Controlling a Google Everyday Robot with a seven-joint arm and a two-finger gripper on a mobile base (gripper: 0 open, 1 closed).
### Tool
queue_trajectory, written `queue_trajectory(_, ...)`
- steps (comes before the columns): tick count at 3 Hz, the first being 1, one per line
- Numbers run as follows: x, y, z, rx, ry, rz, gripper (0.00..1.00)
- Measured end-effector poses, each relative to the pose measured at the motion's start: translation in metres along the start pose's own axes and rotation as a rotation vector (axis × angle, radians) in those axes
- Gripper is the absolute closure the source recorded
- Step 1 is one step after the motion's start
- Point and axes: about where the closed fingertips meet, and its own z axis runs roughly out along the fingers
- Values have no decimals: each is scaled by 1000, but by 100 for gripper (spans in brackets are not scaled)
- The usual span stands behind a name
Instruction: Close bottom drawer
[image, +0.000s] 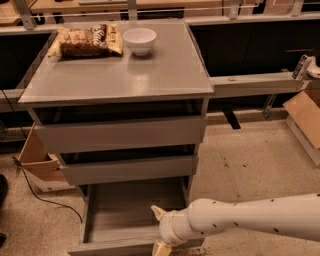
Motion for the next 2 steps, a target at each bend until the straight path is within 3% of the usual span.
queue_trajectory(2, 41, -63, 98, 72, -71, -18, 0)
